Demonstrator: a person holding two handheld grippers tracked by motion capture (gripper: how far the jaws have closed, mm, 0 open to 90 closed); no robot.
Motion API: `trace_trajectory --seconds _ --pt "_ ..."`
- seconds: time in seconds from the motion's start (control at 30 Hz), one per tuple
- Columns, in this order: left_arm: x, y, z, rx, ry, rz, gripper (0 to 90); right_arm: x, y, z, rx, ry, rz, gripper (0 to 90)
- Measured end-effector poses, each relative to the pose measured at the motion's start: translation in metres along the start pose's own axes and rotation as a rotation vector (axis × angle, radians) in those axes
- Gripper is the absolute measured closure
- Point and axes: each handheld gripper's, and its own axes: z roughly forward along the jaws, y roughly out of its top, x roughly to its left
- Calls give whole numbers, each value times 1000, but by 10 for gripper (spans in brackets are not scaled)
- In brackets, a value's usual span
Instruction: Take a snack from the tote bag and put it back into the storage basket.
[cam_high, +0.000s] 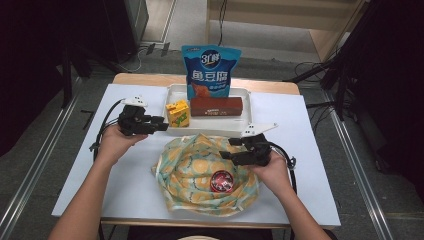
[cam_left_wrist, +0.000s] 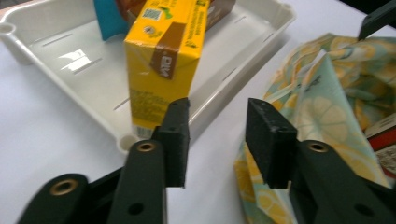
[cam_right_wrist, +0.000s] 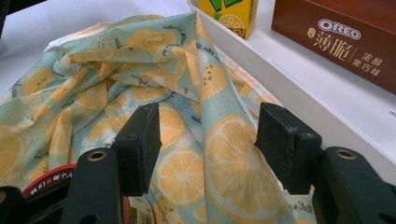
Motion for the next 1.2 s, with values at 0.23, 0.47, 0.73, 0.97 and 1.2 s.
trace_trajectory --seconds 0.23,0.47,0.73,0.97,1.2 --pt "-3 1 3 -6 -2 30 882 0 0 1 1 1 -3 412" --pt "-1 4 15 10 -3 18 900 2 0 0 1 6 3 412" --pt "0 8 28 20 6 24 900 4 -1 -2 -11 12 8 412" --pt "0 8 38 30 11 28 900 5 -4 -4 -9 5 13 412" --pt "4 6 40 32 24 10 900 4 -5 -5 -9 0 14 412"
